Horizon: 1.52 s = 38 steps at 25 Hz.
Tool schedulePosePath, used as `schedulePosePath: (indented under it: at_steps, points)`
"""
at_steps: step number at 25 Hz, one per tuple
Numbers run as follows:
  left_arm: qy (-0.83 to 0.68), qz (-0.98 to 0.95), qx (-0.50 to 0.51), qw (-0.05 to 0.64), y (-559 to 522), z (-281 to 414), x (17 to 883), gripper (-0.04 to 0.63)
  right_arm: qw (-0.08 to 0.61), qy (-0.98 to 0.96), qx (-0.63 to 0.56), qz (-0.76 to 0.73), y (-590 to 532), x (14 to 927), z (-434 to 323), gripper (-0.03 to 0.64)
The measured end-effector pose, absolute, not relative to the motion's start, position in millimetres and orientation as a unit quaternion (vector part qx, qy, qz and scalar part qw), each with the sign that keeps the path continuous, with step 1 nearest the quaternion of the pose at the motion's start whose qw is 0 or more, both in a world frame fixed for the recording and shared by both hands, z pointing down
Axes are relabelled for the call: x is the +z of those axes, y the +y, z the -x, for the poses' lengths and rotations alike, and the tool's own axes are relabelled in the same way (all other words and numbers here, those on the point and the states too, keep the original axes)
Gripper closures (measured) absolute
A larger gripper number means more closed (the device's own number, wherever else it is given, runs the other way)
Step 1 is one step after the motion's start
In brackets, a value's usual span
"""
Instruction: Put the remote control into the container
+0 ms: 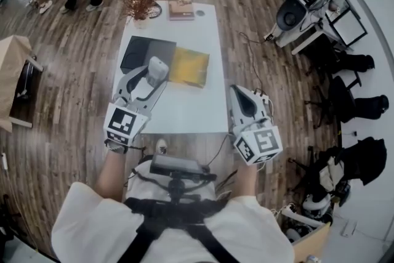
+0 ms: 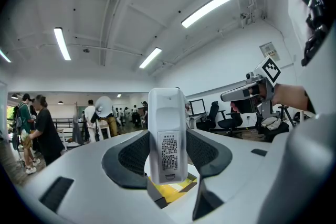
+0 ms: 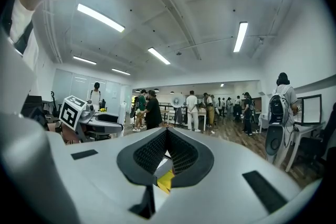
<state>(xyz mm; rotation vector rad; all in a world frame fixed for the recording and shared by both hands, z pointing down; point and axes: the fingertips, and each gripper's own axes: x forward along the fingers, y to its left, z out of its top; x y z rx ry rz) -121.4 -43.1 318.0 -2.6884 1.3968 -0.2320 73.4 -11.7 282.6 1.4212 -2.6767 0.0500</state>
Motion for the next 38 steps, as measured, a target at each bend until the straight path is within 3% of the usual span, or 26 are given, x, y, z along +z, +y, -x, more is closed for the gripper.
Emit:
schedulePosePath:
  at_steps: [19,38]
  points:
    - [0.425,0.899,-0.097,0.045,-75.4,137.8,341.3,0.359,0.051,-0.869,0.026,-0.492,-38.3,302.5,-42.4,0.612]
    - [0.404,0.906,-0.115,0.045,-118.8,98.3,357.9,0.359,0.057,-0.865,0.044,-0.496,-74.0,328.8,-67.3,0.612]
